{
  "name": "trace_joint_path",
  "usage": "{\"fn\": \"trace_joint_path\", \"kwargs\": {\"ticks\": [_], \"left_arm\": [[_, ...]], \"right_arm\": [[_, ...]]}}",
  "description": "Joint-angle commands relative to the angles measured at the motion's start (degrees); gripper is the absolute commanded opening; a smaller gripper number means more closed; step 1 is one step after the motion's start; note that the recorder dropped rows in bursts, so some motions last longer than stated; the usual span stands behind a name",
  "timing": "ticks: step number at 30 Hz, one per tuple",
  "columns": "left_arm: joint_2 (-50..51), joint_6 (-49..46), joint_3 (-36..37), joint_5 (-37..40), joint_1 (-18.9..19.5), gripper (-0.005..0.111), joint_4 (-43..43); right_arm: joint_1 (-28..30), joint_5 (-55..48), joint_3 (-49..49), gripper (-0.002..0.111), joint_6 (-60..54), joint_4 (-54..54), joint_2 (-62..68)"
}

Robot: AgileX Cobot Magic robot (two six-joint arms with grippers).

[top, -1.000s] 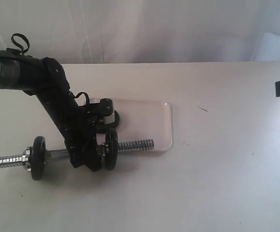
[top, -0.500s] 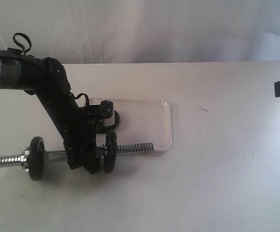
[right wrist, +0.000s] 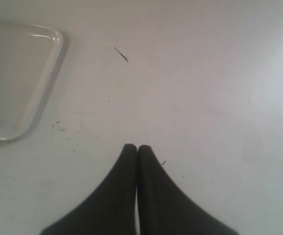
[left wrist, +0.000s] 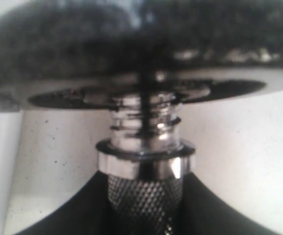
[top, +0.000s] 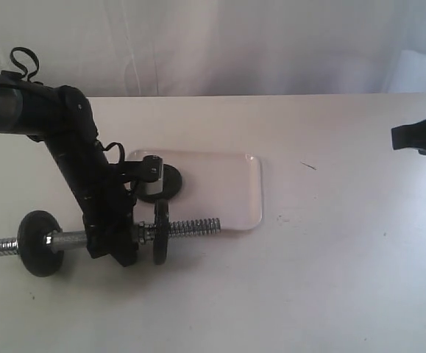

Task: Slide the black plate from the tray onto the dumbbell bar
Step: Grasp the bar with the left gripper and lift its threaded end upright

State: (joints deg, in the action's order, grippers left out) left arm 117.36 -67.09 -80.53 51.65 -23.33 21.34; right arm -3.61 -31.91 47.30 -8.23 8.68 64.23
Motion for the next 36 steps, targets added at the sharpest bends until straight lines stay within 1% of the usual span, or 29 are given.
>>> {"fn": "trace_joint_path", "kwargs": {"ticks": [1,4,12,20,27,36], "left_arm": [[-2.03,0.03,-0.07,3.12,1.22,0.000,1.98],[-2.03,-1.96,-0.07,3.20,1.99,0.000,5.11],[-2.03,-2.38,-0.07,3.04,2.04,0.000,5.66],[-3.48,-6.82,-0.07,2.36,2.04,0.000,10.74],[-6.13,-6.82,-0.07,3.19,2.17,0.000,10.75],[-7.03,-7.84,-0.07,5.78,4.65,0.000,13.23]], "right_arm": [[0.23,2.04,0.30,0.000,-0.90,0.44,-0.01],[0.23,2.58,0.30,0.000,-0.90,0.44,-0.01],[0.23,2.95,0.30,0.000,-0.90,0.44,-0.01],[0.23,3.54,0.30,0.000,-0.90,0.44,-0.01],[0.23,3.54,0.30,0.000,-0.90,0.33,-0.01],[0.23,3.57,0.30,0.000,-0.90,0.43,-0.01]]}}
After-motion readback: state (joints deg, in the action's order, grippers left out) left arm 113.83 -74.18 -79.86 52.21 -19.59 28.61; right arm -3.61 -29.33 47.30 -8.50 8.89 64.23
